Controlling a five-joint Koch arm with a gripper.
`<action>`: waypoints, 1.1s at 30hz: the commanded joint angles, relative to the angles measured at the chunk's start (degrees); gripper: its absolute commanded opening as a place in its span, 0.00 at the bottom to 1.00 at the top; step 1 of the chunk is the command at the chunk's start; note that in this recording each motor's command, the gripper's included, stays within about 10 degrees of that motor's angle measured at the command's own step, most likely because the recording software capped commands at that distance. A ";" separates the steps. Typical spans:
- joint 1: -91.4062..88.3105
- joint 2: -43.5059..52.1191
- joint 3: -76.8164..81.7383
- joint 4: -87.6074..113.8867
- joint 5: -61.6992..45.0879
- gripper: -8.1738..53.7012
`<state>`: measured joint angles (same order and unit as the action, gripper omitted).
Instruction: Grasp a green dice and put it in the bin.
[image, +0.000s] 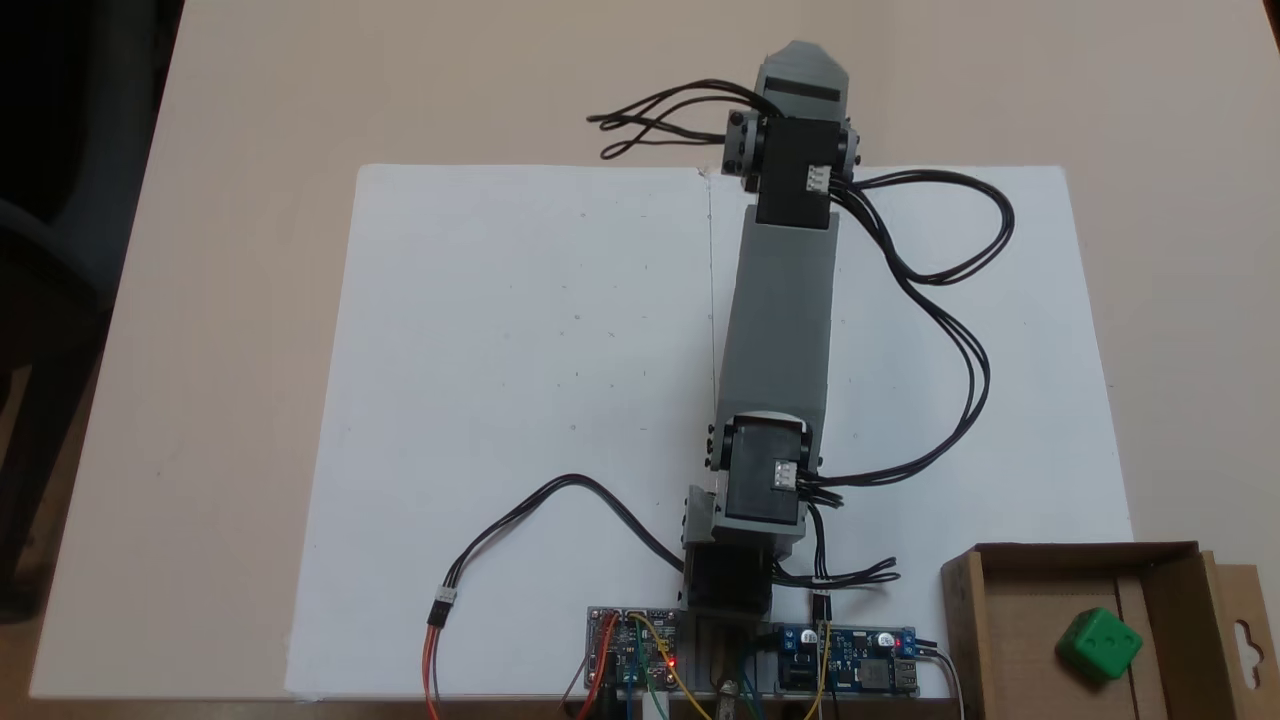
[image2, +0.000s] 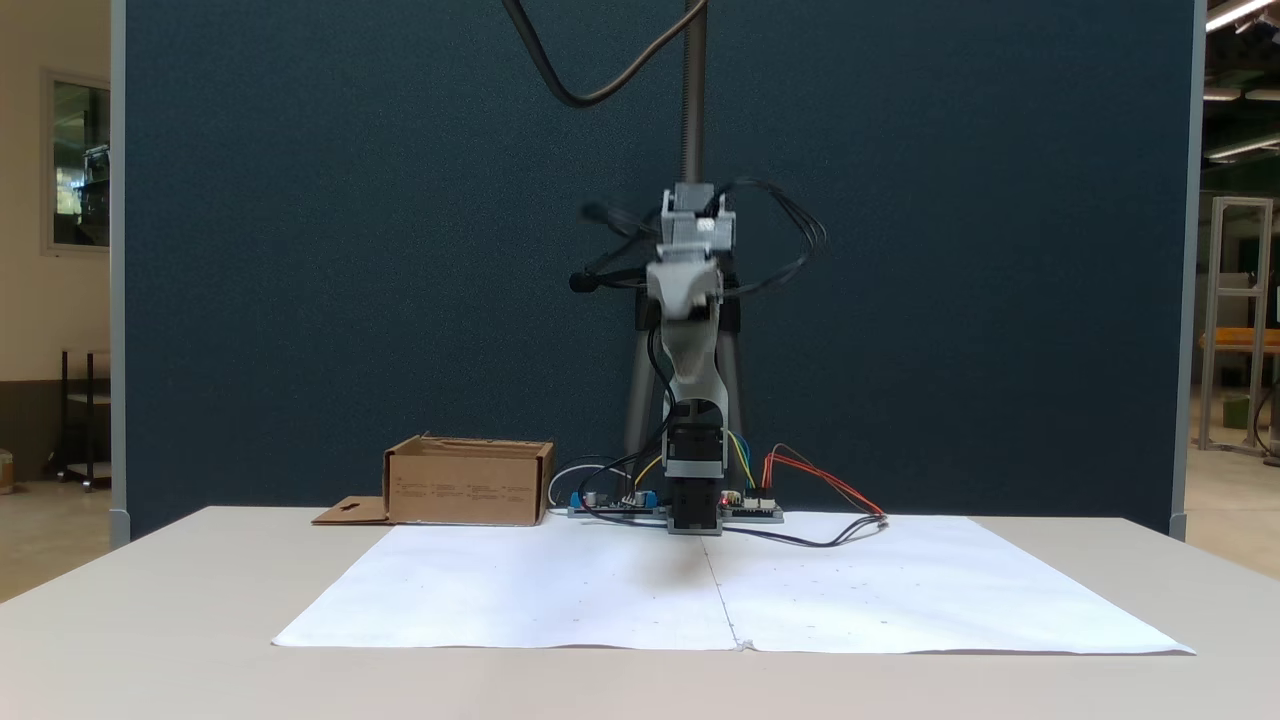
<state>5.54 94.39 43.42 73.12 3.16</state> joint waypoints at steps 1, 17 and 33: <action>-0.35 4.57 4.13 -9.56 3.43 0.85; -1.23 21.71 47.55 -46.21 3.08 0.84; -0.62 28.30 79.01 -77.76 -0.97 0.84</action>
<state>4.13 120.67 123.05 3.43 3.08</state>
